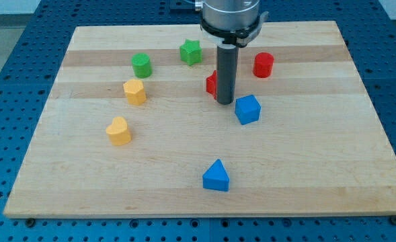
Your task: Place the blue cube right to the blue triangle
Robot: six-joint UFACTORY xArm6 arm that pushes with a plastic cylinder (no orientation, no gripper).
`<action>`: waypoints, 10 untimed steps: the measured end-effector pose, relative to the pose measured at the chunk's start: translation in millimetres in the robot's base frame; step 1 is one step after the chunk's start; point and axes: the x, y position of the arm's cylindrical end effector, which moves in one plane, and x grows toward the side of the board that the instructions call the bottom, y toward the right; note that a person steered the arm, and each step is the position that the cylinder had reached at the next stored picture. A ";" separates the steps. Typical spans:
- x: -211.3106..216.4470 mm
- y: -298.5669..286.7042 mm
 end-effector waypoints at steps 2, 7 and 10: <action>-1.8 38.8; 43.5 36.2; 78.2 36.2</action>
